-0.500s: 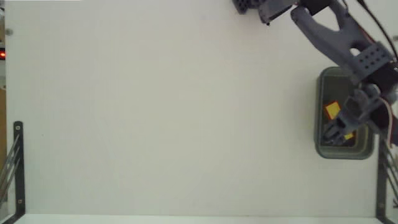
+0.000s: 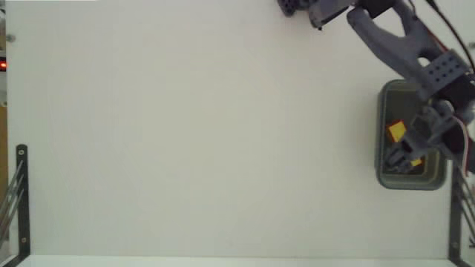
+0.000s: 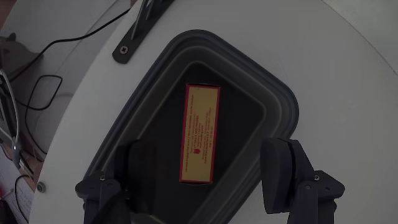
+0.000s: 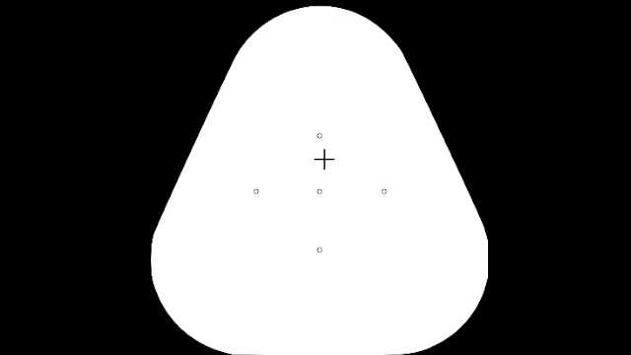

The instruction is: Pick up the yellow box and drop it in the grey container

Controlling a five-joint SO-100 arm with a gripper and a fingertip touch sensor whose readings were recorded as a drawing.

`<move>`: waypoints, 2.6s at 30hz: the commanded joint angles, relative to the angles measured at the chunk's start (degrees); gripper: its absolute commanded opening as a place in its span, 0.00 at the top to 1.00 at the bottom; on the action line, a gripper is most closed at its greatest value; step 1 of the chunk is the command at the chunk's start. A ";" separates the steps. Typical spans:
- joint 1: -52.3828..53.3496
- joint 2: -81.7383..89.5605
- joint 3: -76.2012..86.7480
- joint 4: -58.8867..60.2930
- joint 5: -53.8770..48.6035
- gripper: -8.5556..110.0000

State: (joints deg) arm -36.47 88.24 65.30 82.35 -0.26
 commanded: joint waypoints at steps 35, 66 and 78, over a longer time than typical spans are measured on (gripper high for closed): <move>-0.16 5.86 1.59 -0.65 0.26 0.00; 13.95 24.36 19.95 -0.55 0.26 0.00; 21.48 34.22 29.74 -0.50 0.26 0.00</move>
State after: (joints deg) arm -16.17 117.60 93.96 82.00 -0.18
